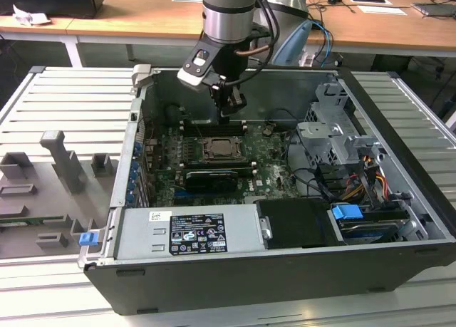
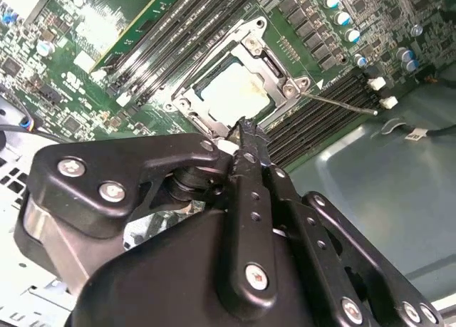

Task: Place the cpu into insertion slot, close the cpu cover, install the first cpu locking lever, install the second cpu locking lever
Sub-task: 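Install the first cpu locking lever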

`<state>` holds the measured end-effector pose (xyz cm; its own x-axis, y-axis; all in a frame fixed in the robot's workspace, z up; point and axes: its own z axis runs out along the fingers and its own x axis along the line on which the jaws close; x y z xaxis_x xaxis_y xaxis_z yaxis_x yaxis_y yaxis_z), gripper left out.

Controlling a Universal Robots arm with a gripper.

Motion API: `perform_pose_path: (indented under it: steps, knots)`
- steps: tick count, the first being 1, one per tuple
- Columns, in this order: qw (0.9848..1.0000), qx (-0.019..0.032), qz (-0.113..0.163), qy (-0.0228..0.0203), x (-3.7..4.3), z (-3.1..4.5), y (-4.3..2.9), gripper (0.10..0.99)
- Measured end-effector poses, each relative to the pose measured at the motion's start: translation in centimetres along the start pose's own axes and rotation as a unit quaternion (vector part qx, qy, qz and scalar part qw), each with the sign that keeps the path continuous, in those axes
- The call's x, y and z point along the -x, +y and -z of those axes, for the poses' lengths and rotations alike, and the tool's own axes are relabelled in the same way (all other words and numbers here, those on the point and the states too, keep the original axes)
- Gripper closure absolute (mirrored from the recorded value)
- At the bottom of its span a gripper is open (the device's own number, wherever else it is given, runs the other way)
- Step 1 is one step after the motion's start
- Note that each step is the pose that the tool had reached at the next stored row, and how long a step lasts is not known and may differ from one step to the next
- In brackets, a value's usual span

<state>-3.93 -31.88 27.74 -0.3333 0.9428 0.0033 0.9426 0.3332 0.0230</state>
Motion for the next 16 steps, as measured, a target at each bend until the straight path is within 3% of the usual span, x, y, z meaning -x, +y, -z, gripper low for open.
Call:
perform_pose_path:
  steps: [16]
  knots:
    - [0.9987,-0.0002,0.051,0.0012,-0.03,0.01,-0.23,0.98]
